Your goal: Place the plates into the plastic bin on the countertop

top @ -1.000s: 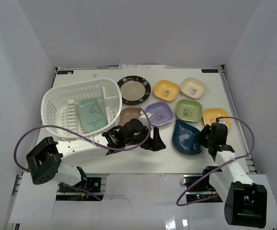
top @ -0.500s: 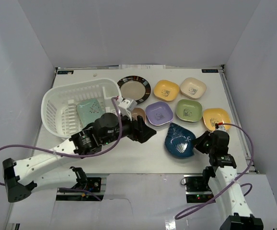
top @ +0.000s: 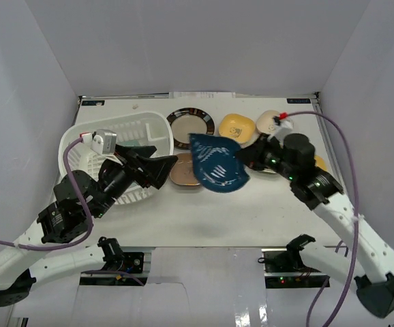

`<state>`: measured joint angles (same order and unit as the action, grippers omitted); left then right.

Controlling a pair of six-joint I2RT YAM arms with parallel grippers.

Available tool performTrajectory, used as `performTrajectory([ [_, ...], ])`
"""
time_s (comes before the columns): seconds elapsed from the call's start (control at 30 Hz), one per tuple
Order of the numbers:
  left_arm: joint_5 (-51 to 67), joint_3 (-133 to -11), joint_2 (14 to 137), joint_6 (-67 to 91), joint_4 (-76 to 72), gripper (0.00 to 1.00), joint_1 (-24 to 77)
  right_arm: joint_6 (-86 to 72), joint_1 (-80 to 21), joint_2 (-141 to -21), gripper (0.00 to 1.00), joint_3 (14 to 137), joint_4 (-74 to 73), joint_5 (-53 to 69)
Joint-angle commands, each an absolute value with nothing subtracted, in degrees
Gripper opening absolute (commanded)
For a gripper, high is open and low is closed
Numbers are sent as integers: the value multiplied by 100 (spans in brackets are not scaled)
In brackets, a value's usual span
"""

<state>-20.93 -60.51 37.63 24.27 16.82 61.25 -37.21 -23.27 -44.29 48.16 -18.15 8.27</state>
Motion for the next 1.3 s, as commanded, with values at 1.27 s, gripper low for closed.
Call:
performTrajectory([
  [1.27,-3463,-6073,3709,1354,1310,98,6144,-3814,-6258,-13289,25,11848,-149,-2734],
])
